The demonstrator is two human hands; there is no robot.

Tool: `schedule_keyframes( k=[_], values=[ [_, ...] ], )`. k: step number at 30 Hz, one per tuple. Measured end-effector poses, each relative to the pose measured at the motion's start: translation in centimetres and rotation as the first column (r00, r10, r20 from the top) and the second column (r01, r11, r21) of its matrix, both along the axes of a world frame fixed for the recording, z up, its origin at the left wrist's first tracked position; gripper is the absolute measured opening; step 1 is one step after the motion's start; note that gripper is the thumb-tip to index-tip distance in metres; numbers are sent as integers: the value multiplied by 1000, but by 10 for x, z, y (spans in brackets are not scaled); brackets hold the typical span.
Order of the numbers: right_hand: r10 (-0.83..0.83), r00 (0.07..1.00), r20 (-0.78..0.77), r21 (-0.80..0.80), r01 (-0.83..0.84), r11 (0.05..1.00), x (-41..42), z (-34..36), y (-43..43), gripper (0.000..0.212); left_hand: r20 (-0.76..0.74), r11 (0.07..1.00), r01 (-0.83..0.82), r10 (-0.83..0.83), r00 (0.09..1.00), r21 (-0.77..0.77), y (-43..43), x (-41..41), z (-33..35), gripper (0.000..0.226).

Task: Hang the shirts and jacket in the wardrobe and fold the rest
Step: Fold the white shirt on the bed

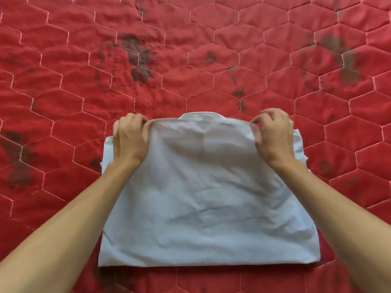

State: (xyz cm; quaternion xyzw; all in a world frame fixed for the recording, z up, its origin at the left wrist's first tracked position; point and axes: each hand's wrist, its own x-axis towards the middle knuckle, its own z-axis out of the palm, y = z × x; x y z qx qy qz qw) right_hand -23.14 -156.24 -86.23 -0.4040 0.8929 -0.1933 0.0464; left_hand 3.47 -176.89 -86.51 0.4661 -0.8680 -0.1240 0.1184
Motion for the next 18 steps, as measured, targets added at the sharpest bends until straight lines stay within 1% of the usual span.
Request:
schedule_keyframes(
  k=[2, 3, 4, 5, 6, 7, 8, 10, 11, 12, 13, 15, 17, 18],
  values=[
    [-72, 997, 7, -31, 72, 997, -6, 0, -8, 17, -71, 997, -75, 77, 994, 36, -2, -17, 2, 18],
    [-112, 994, 11, -69, 113, 991, -6, 2, -10, 20, -85, 994, -100, 103, 991, 32, 2, -24, 2, 21],
    [-137, 991, 13, -117, 137, 984, -2, 4, -11, 23, -89, 994, -110, 111, 990, 12, 9, -30, 1, 29],
    [-130, 991, 13, -168, 130, 977, 6, 5, -11, 25, -93, 996, -85, 83, 992, -23, 18, -35, 0, 37],
    [-83, 997, 4, -206, 83, 975, 16, 4, -11, 26, -91, 998, -27, 21, 996, -61, 29, -39, -1, 41],
    [-4, 1000, -17, -212, 1, 977, 29, 0, -9, 28, -81, 995, 62, -68, 994, -81, 42, -41, -6, 42],
    [97, 994, -46, -179, -104, 978, 44, -6, -7, 31, -58, 982, 167, -172, 983, -82, 57, -43, -12, 43],
    [308, 949, -61, -23, -310, 950, 75, -22, 0, 43, 35, 935, 350, -348, 937, -58, 81, -39, -27, 46],
    [381, 924, -42, 58, -378, 924, 87, -30, 4, 49, 96, 918, 394, -389, 916, -46, 89, -34, -34, 48],
    [413, 910, -19, 121, -408, 905, 95, -36, 9, 53, 155, 915, 402, -392, 907, -36, 93, -25, -41, 50],
    [410, 912, 0, 170, -404, 899, 97, -41, 14, 56, 206, 928, 372, -360, 910, -18, 95, -13, -46, 54],
    [359, 933, 35, 247, -356, 901, 88, -48, 28, 62, 275, 970, 239, -240, 931, 38, 95, 19, -52, 64],
    [274, 960, 55, 308, -277, 910, 69, -52, 49, 66, 311, 990, 109, -131, 941, 87, 96, 52, -53, 70],
    [214, 975, 64, 335, -223, 916, 58, -53, 62, 67, 323, 992, 69, -100, 941, 106, 99, 66, -52, 71]
  ],
)
